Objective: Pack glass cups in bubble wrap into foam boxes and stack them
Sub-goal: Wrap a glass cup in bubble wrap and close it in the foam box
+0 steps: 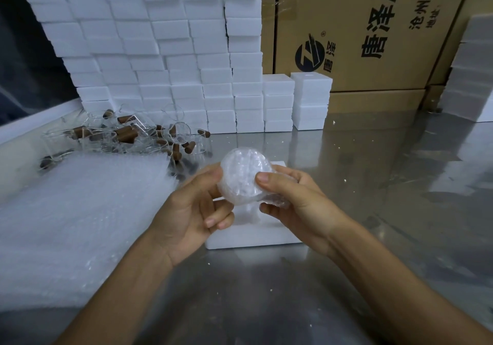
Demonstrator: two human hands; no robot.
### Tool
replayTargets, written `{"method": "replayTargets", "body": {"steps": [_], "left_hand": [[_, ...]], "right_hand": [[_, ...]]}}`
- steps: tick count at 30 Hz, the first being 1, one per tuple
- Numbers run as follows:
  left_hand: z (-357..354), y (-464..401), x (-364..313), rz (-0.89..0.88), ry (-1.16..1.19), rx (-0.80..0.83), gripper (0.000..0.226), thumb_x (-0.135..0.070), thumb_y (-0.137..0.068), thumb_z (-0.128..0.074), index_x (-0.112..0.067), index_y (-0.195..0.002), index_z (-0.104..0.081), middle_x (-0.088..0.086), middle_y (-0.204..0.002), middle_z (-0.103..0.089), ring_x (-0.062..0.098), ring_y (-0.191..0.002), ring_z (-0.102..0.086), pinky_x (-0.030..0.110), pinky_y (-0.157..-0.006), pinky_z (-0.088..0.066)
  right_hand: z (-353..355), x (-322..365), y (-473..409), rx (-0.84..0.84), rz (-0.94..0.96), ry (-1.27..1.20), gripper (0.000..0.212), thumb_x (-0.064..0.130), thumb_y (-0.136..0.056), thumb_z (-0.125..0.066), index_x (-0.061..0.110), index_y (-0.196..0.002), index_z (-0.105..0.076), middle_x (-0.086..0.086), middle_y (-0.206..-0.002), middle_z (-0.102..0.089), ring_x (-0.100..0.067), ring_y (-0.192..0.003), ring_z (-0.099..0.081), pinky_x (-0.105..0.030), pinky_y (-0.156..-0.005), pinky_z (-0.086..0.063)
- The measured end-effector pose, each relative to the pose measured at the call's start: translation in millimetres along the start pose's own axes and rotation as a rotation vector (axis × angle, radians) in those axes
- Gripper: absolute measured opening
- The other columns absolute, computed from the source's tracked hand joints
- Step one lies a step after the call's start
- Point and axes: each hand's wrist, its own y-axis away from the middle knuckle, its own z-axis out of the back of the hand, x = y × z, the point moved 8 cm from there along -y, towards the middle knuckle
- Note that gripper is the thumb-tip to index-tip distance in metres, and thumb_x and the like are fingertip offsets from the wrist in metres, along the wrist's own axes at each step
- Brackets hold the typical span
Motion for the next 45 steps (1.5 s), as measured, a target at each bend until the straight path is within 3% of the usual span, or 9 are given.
{"method": "replayTargets", "body": {"steps": [3, 10, 16, 22, 27, 36, 38, 41, 45], "left_hand": [[7, -2, 2, -0.023, -0.087, -0.096, 0.081, -0.048, -0.049, -0.093, -0.007, -0.111, -0.059, 0.006, -0.078, -0.059, 0.008, -0.034, -0.03, 0.022, -0.042, -0.035], [16, -3, -4, -0.093, -0.24, -0.173, 0.045, -0.034, -0.063, -0.078, -0.012, -0.101, -0.073, 0.006, -0.076, -0.06, 0.013, -0.052, -0.048, 0.025, -0.044, -0.041], [15, 2, -12, -0.134, -0.309, -0.103, 0.05, -0.018, -0.063, -0.081, -0.019, -0.112, -0.072, 0.004, -0.102, -0.071, 0.014, -0.069, -0.063, 0.024, -0.044, -0.045], [7, 4, -13, -0.159, -0.409, 0.012, 0.059, -0.014, -0.06, -0.082, -0.026, -0.116, -0.069, 0.003, -0.119, -0.066, 0.024, -0.092, -0.066, 0.033, -0.058, -0.052], [7, 4, -12, -0.15, -0.506, 0.088, 0.068, -0.012, -0.061, -0.083, -0.025, -0.124, -0.064, 0.006, -0.131, -0.061, 0.032, -0.118, -0.059, 0.045, -0.089, -0.055], [-3, 2, -10, -0.259, -0.847, 0.059, 0.068, -0.014, -0.073, -0.079, -0.049, -0.127, -0.057, -0.013, -0.131, -0.056, 0.026, -0.113, -0.058, 0.048, -0.082, -0.06], [-4, 3, -13, -0.3, -0.876, 0.046, 0.065, -0.015, -0.074, -0.079, -0.049, -0.124, -0.057, -0.015, -0.129, -0.056, 0.024, -0.113, -0.059, 0.044, -0.083, -0.06], [-4, 3, -22, -0.375, -0.828, -0.006, 0.063, -0.008, -0.072, -0.077, -0.047, -0.117, -0.06, -0.013, -0.125, -0.058, 0.021, -0.11, -0.061, 0.038, -0.083, -0.059], [5, 4, -31, -0.471, -0.779, -0.132, 0.063, -0.003, -0.069, -0.077, -0.046, -0.112, -0.059, -0.011, -0.125, -0.058, 0.019, -0.108, -0.062, 0.033, -0.08, -0.059]], "right_hand": [[5, 1, -1, -0.056, 0.013, 0.072, 0.078, 0.042, -0.049, -0.087, 0.01, -0.118, -0.067, 0.002, -0.093, -0.072, -0.01, -0.083, -0.066, -0.027, -0.076, -0.048], [9, 10, 2, -0.128, 0.129, 0.179, 0.07, 0.037, -0.047, -0.091, 0.017, -0.11, -0.071, 0.0, -0.096, -0.077, -0.011, -0.085, -0.072, -0.018, -0.072, -0.052], [6, 20, 4, -0.029, 0.199, 0.229, 0.059, 0.014, -0.057, -0.091, 0.019, -0.112, -0.071, -0.005, -0.104, -0.076, -0.019, -0.096, -0.072, -0.026, -0.082, -0.057], [6, 29, 8, 0.094, 0.211, 0.405, 0.062, 0.001, -0.057, -0.092, 0.011, -0.112, -0.066, -0.001, -0.098, -0.072, -0.014, -0.085, -0.068, -0.024, -0.077, -0.056], [1, 26, 10, 0.174, 0.207, 0.562, 0.051, -0.004, -0.06, -0.091, 0.004, -0.101, -0.063, 0.002, -0.085, -0.066, -0.013, -0.074, -0.061, -0.024, -0.068, -0.052], [1, 25, 7, 0.132, 0.28, 0.954, 0.035, 0.01, -0.064, -0.087, 0.008, -0.092, -0.065, -0.015, -0.08, -0.06, -0.029, -0.062, -0.057, -0.044, -0.059, -0.051], [2, 27, 7, 0.096, 0.317, 0.937, 0.041, 0.01, -0.064, -0.088, 0.009, -0.098, -0.066, -0.012, -0.09, -0.062, -0.028, -0.074, -0.062, -0.047, -0.069, -0.055], [9, 32, 4, 0.019, 0.353, 0.85, 0.062, 0.014, -0.064, -0.093, 0.022, -0.117, -0.063, 0.003, -0.115, -0.061, -0.014, -0.099, -0.064, -0.032, -0.086, -0.057], [21, 33, 1, -0.013, 0.316, 0.549, 0.062, 0.006, -0.073, -0.086, 0.022, -0.128, -0.061, -0.002, -0.115, -0.069, -0.024, -0.096, -0.07, -0.04, -0.087, -0.059]]}}
